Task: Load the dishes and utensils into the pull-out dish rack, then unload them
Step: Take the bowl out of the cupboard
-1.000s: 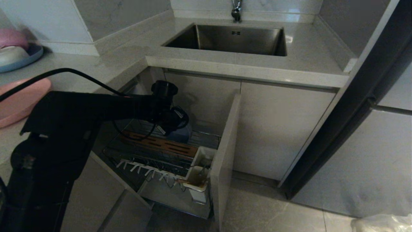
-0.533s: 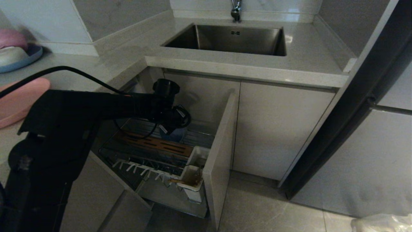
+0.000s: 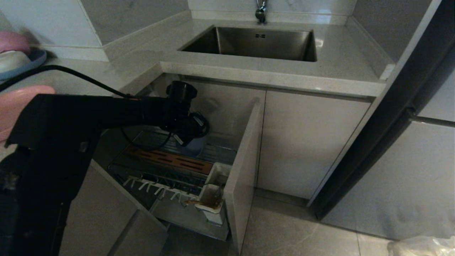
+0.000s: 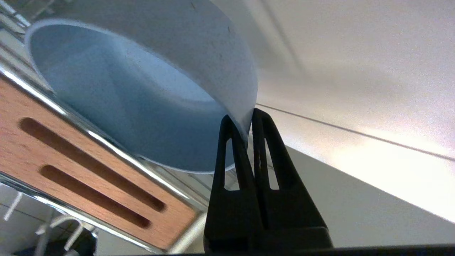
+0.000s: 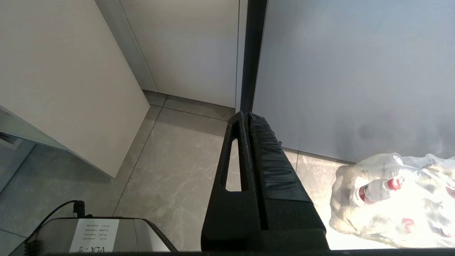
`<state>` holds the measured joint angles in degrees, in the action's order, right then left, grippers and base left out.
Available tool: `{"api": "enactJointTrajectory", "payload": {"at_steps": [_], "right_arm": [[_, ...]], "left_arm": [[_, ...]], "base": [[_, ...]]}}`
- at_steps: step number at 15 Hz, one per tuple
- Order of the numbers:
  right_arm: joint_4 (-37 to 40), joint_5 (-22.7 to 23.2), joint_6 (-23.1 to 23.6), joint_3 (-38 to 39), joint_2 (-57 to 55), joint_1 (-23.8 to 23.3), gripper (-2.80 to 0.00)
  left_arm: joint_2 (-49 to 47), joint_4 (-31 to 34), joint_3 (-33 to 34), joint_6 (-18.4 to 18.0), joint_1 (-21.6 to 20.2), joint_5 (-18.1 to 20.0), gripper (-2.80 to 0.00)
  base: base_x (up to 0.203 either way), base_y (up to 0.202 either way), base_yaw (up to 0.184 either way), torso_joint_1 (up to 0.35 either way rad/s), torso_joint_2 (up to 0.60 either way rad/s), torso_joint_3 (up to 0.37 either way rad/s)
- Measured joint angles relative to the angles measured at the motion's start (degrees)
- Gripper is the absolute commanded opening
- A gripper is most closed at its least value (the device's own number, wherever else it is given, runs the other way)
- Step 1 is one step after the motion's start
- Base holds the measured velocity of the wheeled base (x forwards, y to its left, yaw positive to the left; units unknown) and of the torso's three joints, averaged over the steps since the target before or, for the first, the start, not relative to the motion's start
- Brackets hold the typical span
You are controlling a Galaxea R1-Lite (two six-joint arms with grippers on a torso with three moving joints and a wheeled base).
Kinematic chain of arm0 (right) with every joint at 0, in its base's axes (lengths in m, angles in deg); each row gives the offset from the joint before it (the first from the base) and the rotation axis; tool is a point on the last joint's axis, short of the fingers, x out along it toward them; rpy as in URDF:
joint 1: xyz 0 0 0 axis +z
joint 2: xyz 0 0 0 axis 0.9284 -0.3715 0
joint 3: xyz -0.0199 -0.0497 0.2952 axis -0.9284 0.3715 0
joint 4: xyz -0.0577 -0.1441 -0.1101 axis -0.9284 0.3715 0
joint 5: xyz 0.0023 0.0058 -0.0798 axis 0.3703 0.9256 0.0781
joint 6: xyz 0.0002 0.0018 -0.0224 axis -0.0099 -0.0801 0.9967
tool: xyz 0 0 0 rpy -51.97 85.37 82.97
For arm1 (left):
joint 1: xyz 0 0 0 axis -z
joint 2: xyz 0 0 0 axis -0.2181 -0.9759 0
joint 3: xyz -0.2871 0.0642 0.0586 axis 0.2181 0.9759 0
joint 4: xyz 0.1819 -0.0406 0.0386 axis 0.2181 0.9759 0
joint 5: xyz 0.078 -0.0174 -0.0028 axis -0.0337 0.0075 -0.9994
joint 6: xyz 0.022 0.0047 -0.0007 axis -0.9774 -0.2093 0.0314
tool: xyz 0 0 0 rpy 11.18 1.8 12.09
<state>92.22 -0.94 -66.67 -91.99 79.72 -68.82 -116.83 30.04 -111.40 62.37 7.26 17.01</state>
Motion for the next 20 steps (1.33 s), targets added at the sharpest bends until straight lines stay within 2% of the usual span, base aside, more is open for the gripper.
{"api": "enactJointTrajectory", "payload": {"at_steps": [11, 17, 20], "right_arm": [[0.0, -0.02, -0.02, 0.0, 0.0, 0.0, -2.8], [0.0, -0.02, 0.02, 0.0, 0.0, 0.0, -2.8], [0.0, 0.0, -0.02, 0.0, 0.0, 0.0, -2.8]], "left_arm": [[12.27, 3.28, 2.44, 1.51, 3.89, -0.07, -2.8], [26.65, 5.84, 6.2, 1.45, 8.6, -0.44, -2.8], [36.48, 9.18, 6.42, -0.49, 10.13, -1.12, -2.8]], "base": [[0.0, 0.0, 0.0, 0.0, 0.0, 0.0], [0.0, 0.0, 0.0, 0.0, 0.0, 0.0], [0.0, 0.0, 0.0, 0.0, 0.0, 0.0]]}}
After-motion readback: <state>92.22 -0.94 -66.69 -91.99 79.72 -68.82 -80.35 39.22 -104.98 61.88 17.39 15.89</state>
